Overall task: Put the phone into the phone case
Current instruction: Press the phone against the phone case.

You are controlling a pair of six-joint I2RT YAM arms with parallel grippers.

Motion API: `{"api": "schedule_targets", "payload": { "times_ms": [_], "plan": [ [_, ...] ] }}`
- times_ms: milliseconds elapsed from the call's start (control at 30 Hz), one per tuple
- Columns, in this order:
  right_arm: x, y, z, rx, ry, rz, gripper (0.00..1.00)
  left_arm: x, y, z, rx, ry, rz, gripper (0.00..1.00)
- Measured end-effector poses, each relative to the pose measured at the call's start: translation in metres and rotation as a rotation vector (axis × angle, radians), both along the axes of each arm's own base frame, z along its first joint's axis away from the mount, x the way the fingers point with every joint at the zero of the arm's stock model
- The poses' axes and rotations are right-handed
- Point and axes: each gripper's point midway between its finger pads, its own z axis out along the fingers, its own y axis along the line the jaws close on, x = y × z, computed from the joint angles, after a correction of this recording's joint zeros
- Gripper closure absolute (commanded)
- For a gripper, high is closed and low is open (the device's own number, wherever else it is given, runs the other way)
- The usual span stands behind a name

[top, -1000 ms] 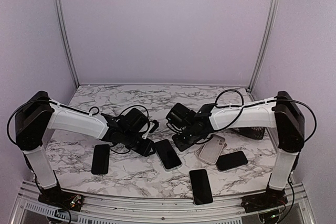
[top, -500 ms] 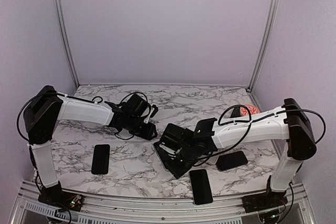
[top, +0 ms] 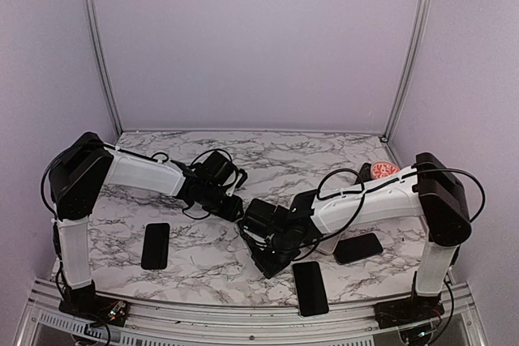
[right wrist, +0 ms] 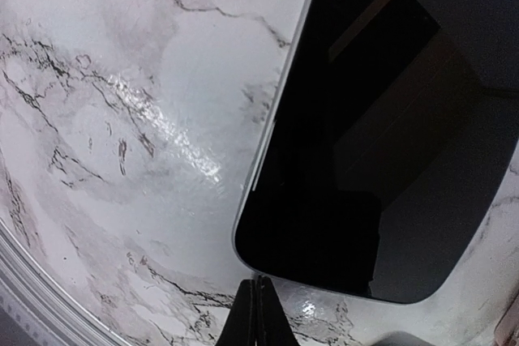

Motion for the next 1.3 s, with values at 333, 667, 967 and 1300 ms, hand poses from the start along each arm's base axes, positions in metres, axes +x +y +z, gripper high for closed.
{"api": "schedule_targets", "payload": {
  "times_ms": [333, 667, 967, 1300],
  "plan": [
    [0.018, 0.001, 0.002, 0.021, -0.034, -0.053, 1.0, 0.001, 0.0, 0.0, 0.0, -0.004, -0.001, 0.67],
    [0.016, 0.002, 0.003, 0.022, -0.04, -0.014, 0.92, 0.002, 0.003, 0.001, 0.015, -0.021, -0.004, 0.63],
    [0.005, 0.02, 0.05, 0.136, -0.106, 0.093, 0.91, 0.012, 0.02, 0.037, 0.014, -0.108, 0.04, 0.62],
    [0.04, 0.017, 0.026, 0.058, -0.152, 0.021, 0.99, 0.001, 0.027, 0.035, -0.003, -0.068, 0.044, 0.62]
  ]
}}
